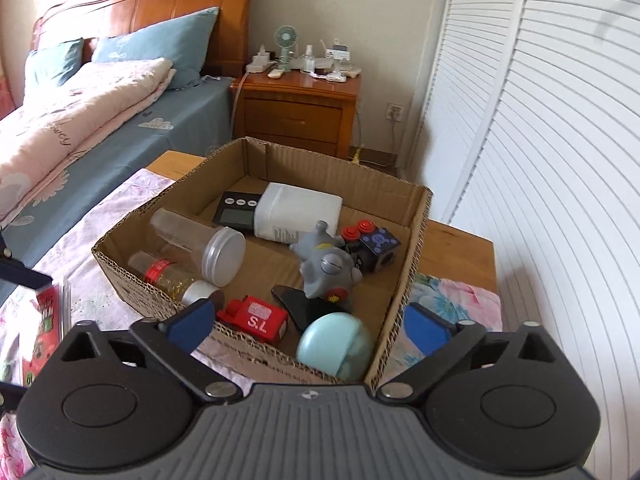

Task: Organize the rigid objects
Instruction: 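Carry the card pack toward the box while the right tool drops the green case inside, then lower the red card pack into the box and open the left tool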

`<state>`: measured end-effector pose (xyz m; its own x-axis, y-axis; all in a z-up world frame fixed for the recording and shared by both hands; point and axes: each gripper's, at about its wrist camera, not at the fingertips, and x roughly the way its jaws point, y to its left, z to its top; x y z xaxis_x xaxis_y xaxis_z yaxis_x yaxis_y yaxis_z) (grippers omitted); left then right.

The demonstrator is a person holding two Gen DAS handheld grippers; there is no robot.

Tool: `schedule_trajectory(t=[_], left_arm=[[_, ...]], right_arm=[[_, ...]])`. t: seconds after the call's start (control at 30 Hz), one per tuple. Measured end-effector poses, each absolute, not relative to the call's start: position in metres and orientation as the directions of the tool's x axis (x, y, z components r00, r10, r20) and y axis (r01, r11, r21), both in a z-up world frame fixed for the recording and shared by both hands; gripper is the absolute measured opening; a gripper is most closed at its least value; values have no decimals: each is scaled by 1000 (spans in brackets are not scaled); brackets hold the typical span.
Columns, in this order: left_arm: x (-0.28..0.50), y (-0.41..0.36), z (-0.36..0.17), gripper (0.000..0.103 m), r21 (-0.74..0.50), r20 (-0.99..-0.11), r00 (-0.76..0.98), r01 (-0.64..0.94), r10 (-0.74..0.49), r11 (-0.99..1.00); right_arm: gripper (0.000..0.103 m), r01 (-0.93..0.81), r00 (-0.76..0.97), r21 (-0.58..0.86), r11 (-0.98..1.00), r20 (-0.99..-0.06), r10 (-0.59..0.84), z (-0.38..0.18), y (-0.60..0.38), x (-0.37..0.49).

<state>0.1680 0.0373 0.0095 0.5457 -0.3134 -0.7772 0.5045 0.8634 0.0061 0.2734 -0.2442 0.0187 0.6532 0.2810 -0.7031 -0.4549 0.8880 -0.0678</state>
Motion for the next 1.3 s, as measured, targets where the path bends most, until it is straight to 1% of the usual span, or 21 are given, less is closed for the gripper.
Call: schedule_trajectory(t=[0.2, 0.33, 0.43, 0.53, 0.8, 0.9, 1.03, 1.17, 1.3], left_arm=[[199, 29, 28, 91, 28, -755, 584, 485, -300, 874], [234, 20, 41, 91, 25, -737, 607, 464, -297, 885], [265, 11, 45, 91, 12, -737, 612, 435, -286, 901], [293, 3, 42, 91, 15, -740, 617, 413, -267, 911], [340, 3, 21, 91, 65, -774, 614, 323, -157, 944], [351, 8, 13, 91, 82, -777, 618, 287, -119, 955], [358, 16, 12, 93, 46, -799, 589, 258, -120, 965], [346, 21, 20, 93, 58, -779, 618, 245, -110, 968], [318, 26, 35, 93, 71, -746, 656, 248, -113, 966]], right_arm=[[103, -394, 654, -49, 918, -717, 243, 16, -250, 253], [103, -336, 657, -57, 940, -729, 191, 10, -250, 240], [103, -302, 657, -37, 953, -733, 180, 7, -249, 233], [103, -289, 653, 4, 957, -730, 200, 6, -249, 227], [103, -276, 669, 25, 961, -713, 210, 8, -246, 218], [103, -262, 668, 26, 965, -717, 201, 9, -247, 219], [103, -258, 669, 23, 966, -718, 195, 9, -247, 219], [103, -259, 672, 20, 966, -714, 195, 12, -246, 217], [103, -249, 676, 16, 968, -713, 186, 16, -245, 213]])
